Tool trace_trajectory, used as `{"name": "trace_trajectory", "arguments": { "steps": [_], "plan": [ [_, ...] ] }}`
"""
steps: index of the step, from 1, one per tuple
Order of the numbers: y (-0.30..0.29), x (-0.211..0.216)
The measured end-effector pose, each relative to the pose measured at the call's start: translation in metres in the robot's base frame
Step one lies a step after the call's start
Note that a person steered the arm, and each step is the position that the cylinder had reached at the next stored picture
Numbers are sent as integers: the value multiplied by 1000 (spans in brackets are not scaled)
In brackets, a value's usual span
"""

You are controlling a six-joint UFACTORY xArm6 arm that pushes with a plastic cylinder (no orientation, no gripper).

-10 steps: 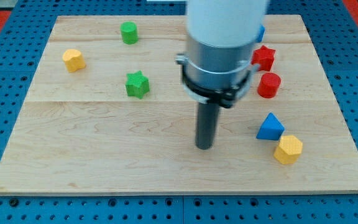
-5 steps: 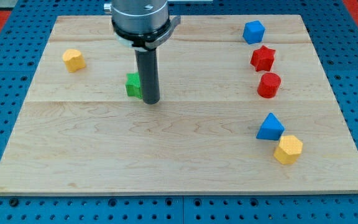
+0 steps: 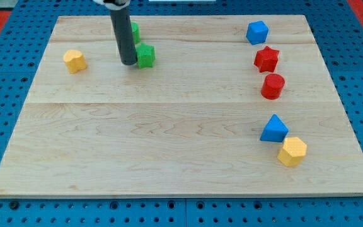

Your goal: Push green star above the blue cube

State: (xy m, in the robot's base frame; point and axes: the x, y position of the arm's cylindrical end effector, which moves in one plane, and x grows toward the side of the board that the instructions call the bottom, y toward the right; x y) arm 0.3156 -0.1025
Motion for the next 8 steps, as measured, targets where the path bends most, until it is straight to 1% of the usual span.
{"name": "trace_trajectory", "arguments": {
  "steps": [1, 2, 3, 4, 5, 6, 7, 8],
  "plan": [
    [37, -23],
    [87, -27],
    [102, -18],
    [104, -14],
    [107, 8],
    [121, 9],
    [152, -22],
    [168, -49]
  ]
}}
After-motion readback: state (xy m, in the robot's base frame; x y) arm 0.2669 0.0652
